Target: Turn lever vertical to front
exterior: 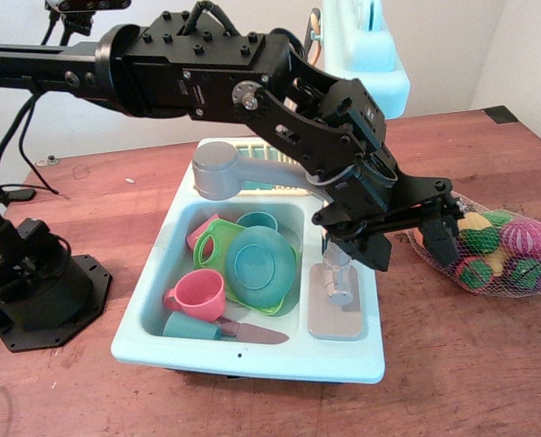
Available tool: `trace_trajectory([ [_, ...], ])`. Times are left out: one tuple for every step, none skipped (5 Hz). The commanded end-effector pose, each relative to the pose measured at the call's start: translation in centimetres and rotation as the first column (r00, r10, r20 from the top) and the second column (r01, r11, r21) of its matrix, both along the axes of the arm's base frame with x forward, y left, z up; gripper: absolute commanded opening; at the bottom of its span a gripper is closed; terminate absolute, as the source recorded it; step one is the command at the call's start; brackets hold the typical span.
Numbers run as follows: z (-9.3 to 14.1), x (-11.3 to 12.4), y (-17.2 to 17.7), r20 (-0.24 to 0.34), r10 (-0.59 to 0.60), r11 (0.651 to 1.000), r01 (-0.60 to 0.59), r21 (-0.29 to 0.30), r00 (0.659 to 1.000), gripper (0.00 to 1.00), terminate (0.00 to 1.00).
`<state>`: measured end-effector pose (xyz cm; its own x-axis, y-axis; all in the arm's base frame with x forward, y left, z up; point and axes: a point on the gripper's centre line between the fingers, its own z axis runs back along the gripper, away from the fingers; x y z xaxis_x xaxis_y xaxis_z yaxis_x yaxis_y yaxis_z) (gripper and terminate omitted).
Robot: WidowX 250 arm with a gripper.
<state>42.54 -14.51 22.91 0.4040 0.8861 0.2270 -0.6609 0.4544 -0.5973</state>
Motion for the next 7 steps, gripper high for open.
trace_trajectory([
  [0.0, 0.0, 0.0, 0.000, 0.000, 1.000, 0.000, 0.000, 1.000, 1.00, 0.00],
  [-0.6, -0.5, -0.2, -0.014, -0.005, 1.000, 0.005, 0.000, 1.000, 1.00, 0.00],
  [-1.4, -1.0, -0.5, -0.023, -0.008, 1.000, 0.008, -0.002, 1.000, 1.00, 0.00],
  [-1.9, -1.6, -0.5, -0.015, -0.014, 1.000, 0.014, -0.009, 1.000, 1.00, 0.00],
  [-2.1, -2.9, -0.1, -0.010, -0.012, 1.000, 0.012, -0.005, 1.000, 1.00, 0.00],
  [-2.9, -4.4, 0.0, -0.010, -0.006, 1.000, 0.005, -0.017, 1.000, 1.00, 0.00],
  [-3.8, -5.3, 0.1, -0.011, -0.008, 1.000, 0.008, -0.026, 1.000, 1.00, 0.00],
])
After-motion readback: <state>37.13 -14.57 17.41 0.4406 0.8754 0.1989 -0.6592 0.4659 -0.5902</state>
